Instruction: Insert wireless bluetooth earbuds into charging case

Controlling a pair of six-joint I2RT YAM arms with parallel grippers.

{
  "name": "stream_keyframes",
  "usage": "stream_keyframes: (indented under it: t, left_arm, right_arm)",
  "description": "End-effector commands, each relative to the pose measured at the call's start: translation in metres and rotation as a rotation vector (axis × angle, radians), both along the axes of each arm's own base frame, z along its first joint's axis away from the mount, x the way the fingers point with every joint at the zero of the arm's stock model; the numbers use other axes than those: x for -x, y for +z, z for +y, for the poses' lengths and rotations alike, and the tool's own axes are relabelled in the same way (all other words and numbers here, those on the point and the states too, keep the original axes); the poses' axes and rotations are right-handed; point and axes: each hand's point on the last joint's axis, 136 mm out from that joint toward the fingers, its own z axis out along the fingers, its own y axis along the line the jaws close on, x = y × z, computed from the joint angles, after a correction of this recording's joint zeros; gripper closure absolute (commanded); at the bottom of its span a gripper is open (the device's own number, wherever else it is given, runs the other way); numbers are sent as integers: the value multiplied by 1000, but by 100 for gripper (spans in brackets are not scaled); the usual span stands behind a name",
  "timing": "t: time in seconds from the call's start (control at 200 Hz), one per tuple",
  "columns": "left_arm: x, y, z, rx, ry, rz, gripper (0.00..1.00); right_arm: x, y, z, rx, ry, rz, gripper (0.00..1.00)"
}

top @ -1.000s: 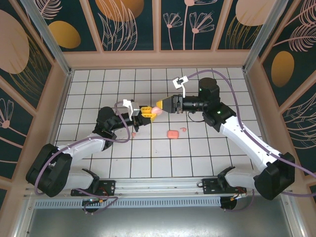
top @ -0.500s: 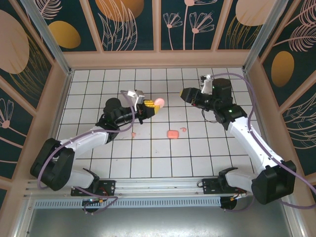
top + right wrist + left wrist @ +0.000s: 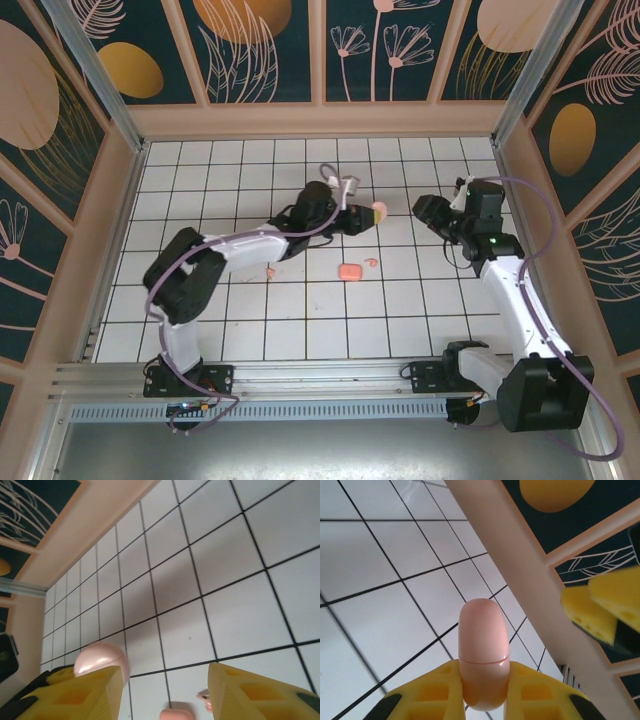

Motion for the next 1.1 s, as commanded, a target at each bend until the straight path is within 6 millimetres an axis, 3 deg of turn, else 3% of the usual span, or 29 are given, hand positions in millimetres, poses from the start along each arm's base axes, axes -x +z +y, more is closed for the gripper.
stream_keyframes:
  t: [0.0, 0.28, 0.43, 1.096]
  left_arm:
    - [-10, -25, -16, -13, 94, 177, 92]
    - [-25, -87, -46, -106, 163, 391, 92]
    - [-30, -103, -52, -106, 201, 454, 91]
    - [-26, -139, -54, -160, 254, 594, 82]
  right_arm:
    - [11, -11, -11, 13, -10, 7, 51]
    - [18, -24, -22, -15, -19, 11, 51]
    - [20, -30, -22, -26, -17, 17, 51]
    - [26, -22, -22, -38, -11, -17, 52]
